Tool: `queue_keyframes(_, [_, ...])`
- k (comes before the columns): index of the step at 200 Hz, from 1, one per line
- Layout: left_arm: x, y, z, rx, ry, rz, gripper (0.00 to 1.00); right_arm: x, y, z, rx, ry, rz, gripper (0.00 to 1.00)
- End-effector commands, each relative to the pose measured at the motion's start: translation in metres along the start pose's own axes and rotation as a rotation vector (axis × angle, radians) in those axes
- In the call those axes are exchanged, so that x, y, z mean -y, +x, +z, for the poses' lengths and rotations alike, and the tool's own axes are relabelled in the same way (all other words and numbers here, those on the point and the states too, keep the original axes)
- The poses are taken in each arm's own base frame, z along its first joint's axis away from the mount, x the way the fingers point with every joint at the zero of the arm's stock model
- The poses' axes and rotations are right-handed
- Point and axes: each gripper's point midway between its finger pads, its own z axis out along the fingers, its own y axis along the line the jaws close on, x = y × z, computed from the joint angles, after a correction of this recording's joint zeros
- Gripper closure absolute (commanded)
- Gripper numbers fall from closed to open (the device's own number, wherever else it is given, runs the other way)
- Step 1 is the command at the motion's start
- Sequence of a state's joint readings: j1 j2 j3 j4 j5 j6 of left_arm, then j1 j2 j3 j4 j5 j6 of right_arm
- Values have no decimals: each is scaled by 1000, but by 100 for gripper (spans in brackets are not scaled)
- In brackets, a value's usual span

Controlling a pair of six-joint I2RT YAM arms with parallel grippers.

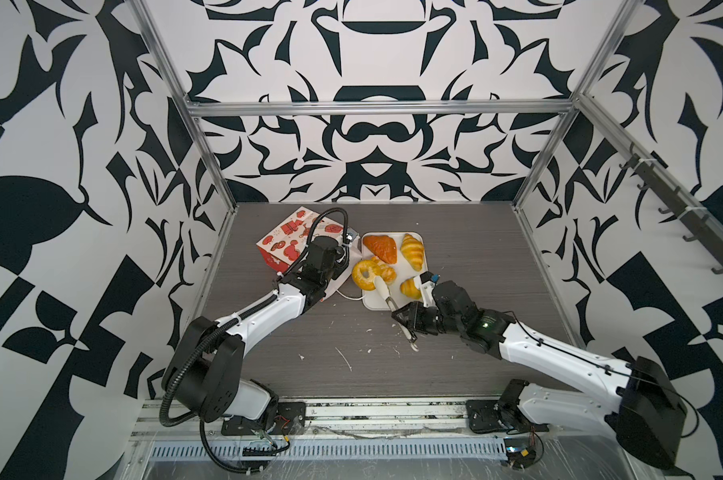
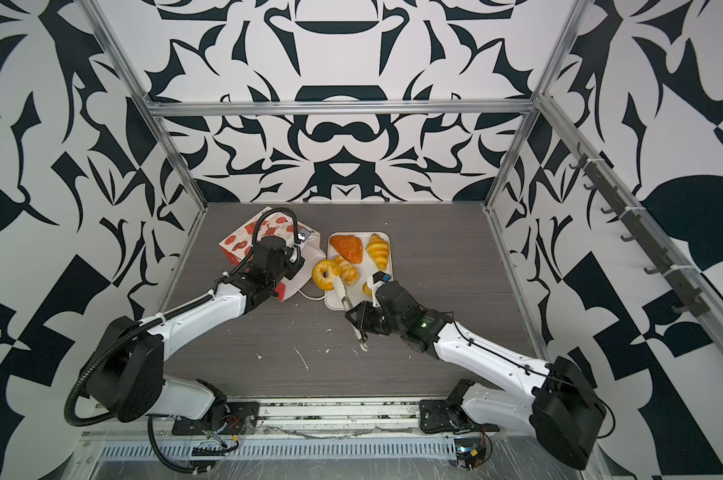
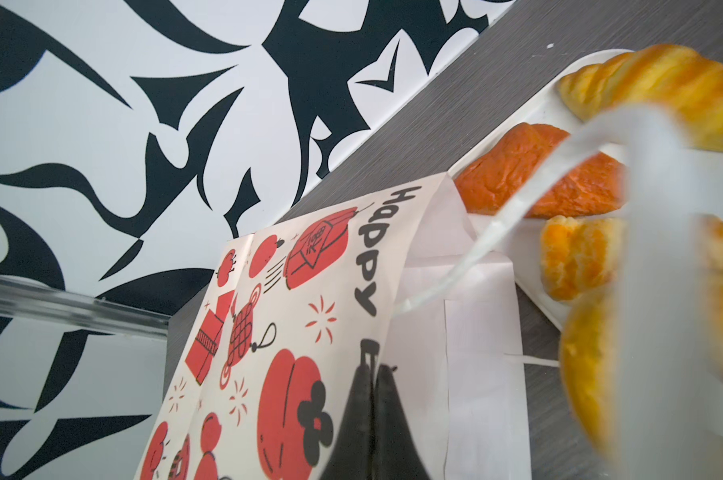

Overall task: Take the fake bread out of the paper bag
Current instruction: 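Pull the yellow ring bread out of the bag mouth with the right tongs, then lower the ring bread onto the white tray and open the right tongs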

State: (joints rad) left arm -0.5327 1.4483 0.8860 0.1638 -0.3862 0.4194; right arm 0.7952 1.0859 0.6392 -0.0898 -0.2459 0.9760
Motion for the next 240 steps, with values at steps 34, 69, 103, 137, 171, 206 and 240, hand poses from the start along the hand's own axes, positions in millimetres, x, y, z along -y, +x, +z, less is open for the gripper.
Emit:
queue_keyframes(34, [-28, -7, 3, 8, -81, -82, 100, 4, 3, -26, 45, 8, -29, 83])
queue_keyframes(69, [-35, -14, -2, 30, -93, -96, 100, 18, 15, -26, 17, 34, -11, 83])
queue_keyframes(103, [-38, -21, -6, 47, -96, -101, 100, 28, 21, -23, -5, 62, -8, 83])
queue_keyframes(137, [-39, -21, -8, 51, -96, -101, 100, 37, 21, -17, -3, 99, -29, 82])
queue_keyframes(171, [-36, -17, -8, 46, -88, -101, 100, 41, 17, -10, 10, 113, -37, 81])
queue_keyframes(206, [-34, -14, -7, 40, -84, -100, 100, 46, 14, -7, 19, 142, -53, 77])
queue_keyframes(240, [-31, -12, -5, 36, -77, -102, 100, 51, 18, -7, 3, 165, -52, 67])
